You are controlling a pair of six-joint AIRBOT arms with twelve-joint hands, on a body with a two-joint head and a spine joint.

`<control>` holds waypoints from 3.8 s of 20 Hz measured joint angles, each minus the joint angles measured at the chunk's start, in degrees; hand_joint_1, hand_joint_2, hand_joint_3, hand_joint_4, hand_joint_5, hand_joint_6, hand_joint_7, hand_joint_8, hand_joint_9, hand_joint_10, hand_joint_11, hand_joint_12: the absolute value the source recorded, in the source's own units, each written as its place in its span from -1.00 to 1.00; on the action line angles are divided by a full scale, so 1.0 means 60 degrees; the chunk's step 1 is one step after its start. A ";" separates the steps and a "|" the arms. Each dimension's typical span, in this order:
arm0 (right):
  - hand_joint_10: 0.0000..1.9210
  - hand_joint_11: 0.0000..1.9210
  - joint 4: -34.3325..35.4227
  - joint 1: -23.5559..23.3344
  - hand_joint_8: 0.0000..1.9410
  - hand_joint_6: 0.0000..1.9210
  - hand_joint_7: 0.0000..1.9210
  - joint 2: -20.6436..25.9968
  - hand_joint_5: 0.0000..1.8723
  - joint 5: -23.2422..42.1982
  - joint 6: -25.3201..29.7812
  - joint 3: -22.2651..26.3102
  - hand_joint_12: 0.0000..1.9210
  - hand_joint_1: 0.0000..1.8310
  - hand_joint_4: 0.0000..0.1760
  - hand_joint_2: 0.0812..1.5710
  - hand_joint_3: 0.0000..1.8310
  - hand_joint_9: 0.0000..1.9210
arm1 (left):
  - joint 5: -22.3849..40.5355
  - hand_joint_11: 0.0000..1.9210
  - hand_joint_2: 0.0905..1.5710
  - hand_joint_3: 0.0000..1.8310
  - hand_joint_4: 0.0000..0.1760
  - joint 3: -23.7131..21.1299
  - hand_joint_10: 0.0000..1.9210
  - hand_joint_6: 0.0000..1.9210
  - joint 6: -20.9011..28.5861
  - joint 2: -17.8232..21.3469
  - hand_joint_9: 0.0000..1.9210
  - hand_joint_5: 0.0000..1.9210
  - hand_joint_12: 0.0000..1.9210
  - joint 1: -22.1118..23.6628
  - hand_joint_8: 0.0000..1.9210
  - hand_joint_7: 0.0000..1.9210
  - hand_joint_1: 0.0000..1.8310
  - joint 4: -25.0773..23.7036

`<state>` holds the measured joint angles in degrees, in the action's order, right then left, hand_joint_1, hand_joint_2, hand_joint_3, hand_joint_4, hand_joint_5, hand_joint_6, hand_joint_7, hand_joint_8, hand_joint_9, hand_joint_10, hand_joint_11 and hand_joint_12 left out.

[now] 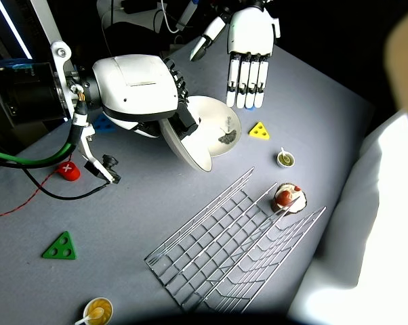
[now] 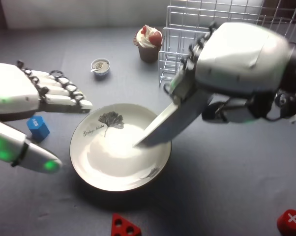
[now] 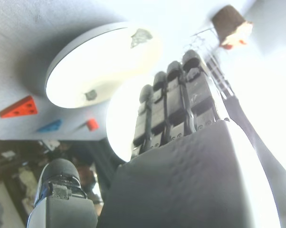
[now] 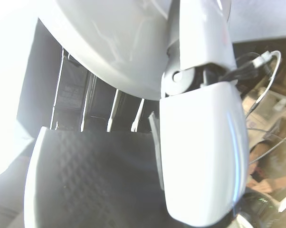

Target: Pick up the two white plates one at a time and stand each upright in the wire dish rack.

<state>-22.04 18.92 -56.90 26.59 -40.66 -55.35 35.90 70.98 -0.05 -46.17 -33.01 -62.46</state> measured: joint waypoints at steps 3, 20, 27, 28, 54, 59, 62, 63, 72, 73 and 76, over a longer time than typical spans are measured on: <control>-0.45 0.00 0.0040 -0.0463 -0.51 -0.12 0.22 0.0153 0.03 -0.0219 0.0943 -0.0080 0.45 0.64 -1.00 0.28 -1.00 0.30 | -0.0047 -0.84 0.19 -1.00 -1.00 0.0011 -0.99 -0.99 -0.0007 0.0317 -0.84 -0.85 -0.99 0.0018 -0.99 -0.82 -1.00 -0.0215; -0.56 0.01 0.0390 -0.2699 -0.60 -0.20 0.27 0.0659 0.08 -0.2350 0.5402 -0.0663 0.42 0.64 -1.00 0.26 -1.00 0.36 | 0.0929 -0.85 0.20 -1.00 -1.00 0.0958 -0.99 -0.99 0.0000 -0.0007 -0.87 -0.86 -0.99 0.0729 -0.99 -0.84 -1.00 -0.0412; -0.53 0.02 0.0397 -0.3060 -0.66 -0.15 0.28 0.0659 0.08 -0.2761 0.6674 -0.1486 0.41 0.64 -1.00 0.26 -1.00 0.34 | 0.1359 -0.84 0.19 -1.00 -1.00 0.1035 -0.99 -0.99 0.0000 -0.0076 -0.86 -0.85 -0.99 0.0732 -0.99 -0.83 -1.00 -0.0637; -0.54 0.06 0.0532 -0.3151 -0.72 -0.16 0.31 0.0659 0.09 -0.2863 0.6703 -0.1596 0.36 0.64 -1.00 0.25 -1.00 0.34 | 0.1446 -0.86 0.19 -1.00 -1.00 0.1086 -1.00 -1.00 0.0000 -0.0087 -0.87 -0.86 -1.00 0.0736 -1.00 -0.85 -1.00 -0.0641; -0.40 0.06 0.2586 -0.3075 -0.47 -0.06 0.19 -0.0419 -0.02 -0.3956 0.6630 -0.4080 0.39 0.64 -1.00 0.29 -1.00 0.27 | 0.1213 -0.83 0.20 -1.00 -1.00 0.1195 -0.98 -0.99 0.0000 -0.0168 -0.84 -0.84 -0.98 0.1209 -0.99 -0.83 -1.00 -0.0069; -0.45 0.03 0.2772 -0.2976 -0.51 -0.13 0.20 -0.0641 0.01 -0.3989 0.6634 -0.4375 0.42 0.64 -1.00 0.28 -1.00 0.32 | 0.1555 -0.84 0.19 -1.00 -1.00 0.1115 -0.99 -1.00 -0.0011 -0.0146 -0.85 -0.85 -0.99 0.1122 -1.00 -0.84 -1.00 -0.0579; -0.40 0.01 0.2940 -0.2809 -0.50 -0.10 0.19 -0.0936 0.00 -0.3905 0.6634 -0.4656 0.44 0.64 -1.00 0.29 -1.00 0.29 | 0.2011 -0.84 0.19 -1.00 -1.00 0.1042 -0.99 -0.99 0.0000 -0.0062 -0.83 -0.83 -0.99 0.0947 -0.99 -0.82 -1.00 -0.0557; -0.38 0.03 0.3027 -0.2750 -0.49 -0.11 0.20 -0.1045 0.01 -0.3909 0.6637 -0.4758 0.43 0.64 -1.00 0.29 -1.00 0.28 | 0.2138 -0.84 0.19 -1.00 -1.00 0.1042 -0.99 -0.99 0.0000 -0.0062 -0.83 -0.83 -0.99 0.0933 -0.99 -0.82 -1.00 -0.0710; -0.46 0.04 0.3646 -0.1974 -0.70 -0.10 0.30 -0.2142 0.05 -0.3818 0.6674 -0.5974 0.38 0.64 -1.00 0.27 -1.00 0.30 | 0.3184 -0.84 0.20 -1.00 -1.00 0.1031 -1.00 -1.00 0.0007 -0.0015 -0.84 -0.85 -0.99 0.0364 -1.00 -0.82 -1.00 -0.1734; -0.46 0.05 0.3661 -0.1840 -0.71 -0.10 0.30 -0.2262 0.04 -0.3770 0.6670 -0.6080 0.38 0.64 -1.00 0.27 -1.00 0.30 | 0.3195 -0.84 0.21 -1.00 -1.00 0.1024 -1.00 -1.00 0.0004 0.0000 -0.83 -0.84 -0.99 0.0364 -1.00 -0.81 -1.00 -0.1683; -0.51 0.04 0.3781 -0.1668 -0.81 -0.15 0.35 -0.2466 0.06 -0.3829 0.6663 -0.6346 0.39 0.64 -1.00 0.26 -1.00 0.34 | 0.3300 -0.82 0.21 -1.00 -1.00 0.0994 -0.99 -0.99 -0.0004 0.0004 -0.81 -0.83 -0.98 0.0310 -0.99 -0.80 -1.00 -0.1643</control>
<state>0.64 8.91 -71.70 3.62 -0.69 -93.43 55.70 76.95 -0.08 -46.15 -31.16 -72.31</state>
